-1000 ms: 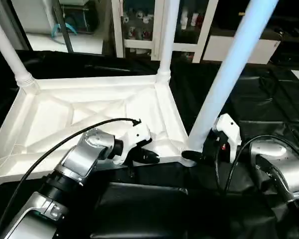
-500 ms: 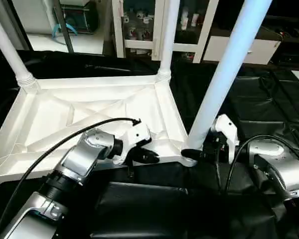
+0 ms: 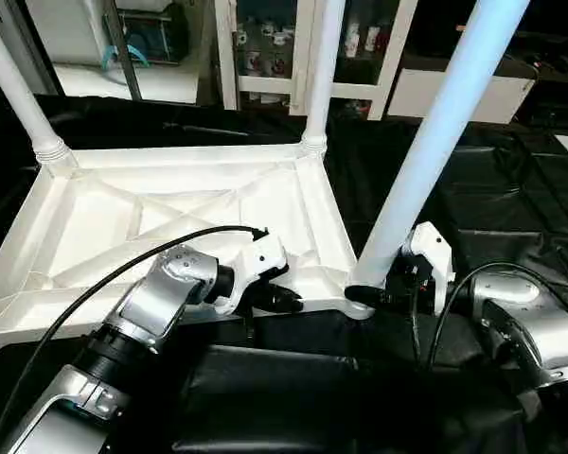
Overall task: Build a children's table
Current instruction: Rotate leg to tighten
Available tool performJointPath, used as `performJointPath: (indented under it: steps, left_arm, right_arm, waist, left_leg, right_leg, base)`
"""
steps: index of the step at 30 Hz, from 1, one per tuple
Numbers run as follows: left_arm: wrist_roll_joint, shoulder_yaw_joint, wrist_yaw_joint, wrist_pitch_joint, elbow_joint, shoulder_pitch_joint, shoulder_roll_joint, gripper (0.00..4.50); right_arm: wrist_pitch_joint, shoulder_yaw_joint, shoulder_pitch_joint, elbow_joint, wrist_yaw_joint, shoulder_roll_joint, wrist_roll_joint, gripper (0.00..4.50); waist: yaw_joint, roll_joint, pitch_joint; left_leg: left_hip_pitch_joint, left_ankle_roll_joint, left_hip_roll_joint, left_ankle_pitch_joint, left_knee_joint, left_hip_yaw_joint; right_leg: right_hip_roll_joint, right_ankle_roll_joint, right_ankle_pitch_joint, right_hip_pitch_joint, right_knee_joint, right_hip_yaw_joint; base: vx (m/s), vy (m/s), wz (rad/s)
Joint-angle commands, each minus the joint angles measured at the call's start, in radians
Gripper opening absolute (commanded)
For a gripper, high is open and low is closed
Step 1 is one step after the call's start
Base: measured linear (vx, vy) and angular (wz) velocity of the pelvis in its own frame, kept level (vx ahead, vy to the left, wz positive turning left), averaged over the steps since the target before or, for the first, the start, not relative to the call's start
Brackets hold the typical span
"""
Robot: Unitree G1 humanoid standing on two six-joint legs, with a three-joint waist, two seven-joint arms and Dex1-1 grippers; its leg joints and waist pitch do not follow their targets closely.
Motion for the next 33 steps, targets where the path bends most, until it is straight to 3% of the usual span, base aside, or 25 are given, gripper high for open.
performJointPath:
  steps: [1, 3, 7, 17, 21, 22, 23, 24, 25, 26, 30, 33]
  left_arm:
    - [-0.044, 0.005, -0.029, -0.050, -0.032, -0.008, -0.035, 0.00]
    - [-0.045, 0.009, -0.019, -0.053, -0.031, -0.007, -0.038, 0.00]
    - [-0.045, 0.009, -0.019, -0.055, -0.028, -0.008, -0.038, 0.00]
    - [-0.041, 0.004, -0.017, -0.057, -0.017, -0.012, -0.037, 0.00]
    - [-0.020, 0.007, 0.032, -0.030, 0.013, -0.017, -0.053, 0.00]
    - [0.009, 0.034, 0.157, 0.000, 0.070, -0.035, -0.104, 0.00]
    - [0.009, 0.034, 0.157, 0.000, 0.070, -0.035, -0.104, 0.00]
    - [0.018, 0.046, 0.205, 0.013, 0.093, -0.043, -0.126, 0.00]
    - [0.021, 0.060, 0.254, 0.033, 0.115, -0.053, -0.155, 0.00]
    - [0.021, 0.060, 0.254, 0.033, 0.115, -0.053, -0.155, 0.00]
    - [0.037, 0.105, 0.435, 0.089, 0.209, -0.113, -0.261, 0.00]
    - [0.053, 0.148, 0.598, 0.075, 0.285, -0.163, -0.333, 0.00]
  right_arm:
    - [-0.017, -0.016, 0.013, 0.025, -0.039, 0.024, 0.001, 2.67]
    - [-0.035, -0.046, 0.021, 0.052, -0.083, 0.062, 0.008, 2.67]
    - [-0.056, -0.050, 0.027, 0.061, -0.093, 0.073, 0.002, 2.66]
    - [-0.080, -0.042, 0.031, 0.077, -0.092, 0.081, -0.027, 2.66]
    - [-0.100, -0.029, 0.015, 0.144, -0.190, 0.112, -0.087, 2.66]
    - [-0.099, -0.044, -0.030, 0.238, -0.334, 0.171, -0.125, 2.66]
    - [-0.099, -0.044, -0.030, 0.238, -0.334, 0.171, -0.125, 2.66]
    - [-0.099, -0.052, -0.048, 0.274, -0.386, 0.193, -0.136, 2.66]
    - [-0.099, -0.069, -0.079, 0.325, -0.450, 0.231, -0.134, 2.66]
    - [-0.099, -0.069, -0.079, 0.325, -0.450, 0.231, -0.134, 2.66]
    - [-0.131, -0.121, -0.211, 0.526, -0.676, 0.360, -0.129, 2.65]
    - [-0.170, -0.157, -0.301, 0.662, -0.834, 0.436, -0.122, 2.65]
  waist:
    - [-0.006, -0.011, -0.072]
    - [-0.007, -0.009, -0.071]
    - [-0.015, -0.008, -0.070]
    - [-0.023, -0.007, -0.070]
    - [-0.029, -0.007, -0.068]
    - [-0.034, -0.004, -0.066]
    - [-0.042, -0.005, -0.062]
    - [-0.044, -0.006, -0.066]
    - [-0.048, -0.008, -0.067]
    - [-0.054, -0.006, -0.065]
    - [-0.062, -0.011, -0.068]
    - [-0.063, -0.012, -0.073]
  left_leg:
    - [0.019, 0.069, 0.069, -0.071, -0.071, -0.032]
    - [0.019, 0.058, 0.070, -0.087, -0.073, -0.033]
    - [0.020, 0.048, 0.069, -0.102, -0.075, -0.034]
    - [0.018, 0.055, 0.069, -0.099, -0.074, -0.034]
    - [0.018, 0.043, 0.067, -0.116, -0.076, -0.035]
    - [0.020, 0.031, 0.069, -0.130, -0.078, -0.035]
    - [0.020, 0.021, 0.065, -0.152, -0.080, -0.035]
    - [0.023, -0.003, 0.063, -0.179, -0.079, -0.039]
    - [0.020, -0.008, 0.065, -0.178, -0.080, -0.041]
    - [0.019, -0.004, 0.063, -0.180, -0.081, -0.040]
    - [0.014, -0.005, 0.059, -0.182, -0.080, -0.043]
    - [0.021, -0.003, 0.058, -0.167, -0.076, -0.038]
  right_leg:
    - [-0.084, -0.260, -0.081, 0.045, -0.060, 0.038]
    - [-0.084, -0.255, -0.103, 0.044, -0.062, 0.038]
    - [-0.083, -0.251, -0.119, 0.044, -0.064, 0.037]
    - [-0.083, -0.254, -0.115, 0.046, -0.065, 0.038]
    - [-0.083, -0.251, -0.145, 0.044, -0.070, 0.037]
    - [-0.082, -0.250, -0.169, 0.040, -0.072, 0.037]
    - [-0.080, -0.248, -0.202, 0.037, -0.077, 0.036]
    - [-0.084, -0.235, -0.262, 0.042, -0.079, 0.034]
    - [-0.085, -0.224, -0.263, 0.045, -0.082, 0.036]
    - [-0.083, -0.225, -0.253, 0.042, -0.083, 0.037]
    - [-0.084, -0.213, -0.290, 0.043, -0.086, 0.035]
    - [-0.084, -0.217, -0.248, 0.038, -0.086, 0.036]
  base:
    - [0.000, 0.000, 0.00]
    - [0.000, 0.000, 0.00]
    - [0.000, 0.000, 0.00]
    - [0.000, 0.000, 0.00]
    - [0.000, 0.000, 0.00]
    - [0.000, 0.000, 0.00]
    - [0.000, 0.000, 0.00]
    - [0.000, 0.000, 0.00]
    - [0.000, 0.000, 0.00]
    - [0.000, 0.000, 0.00]
    - [0.000, 0.000, 0.00]
    - [0.000, 0.000, 0.00]
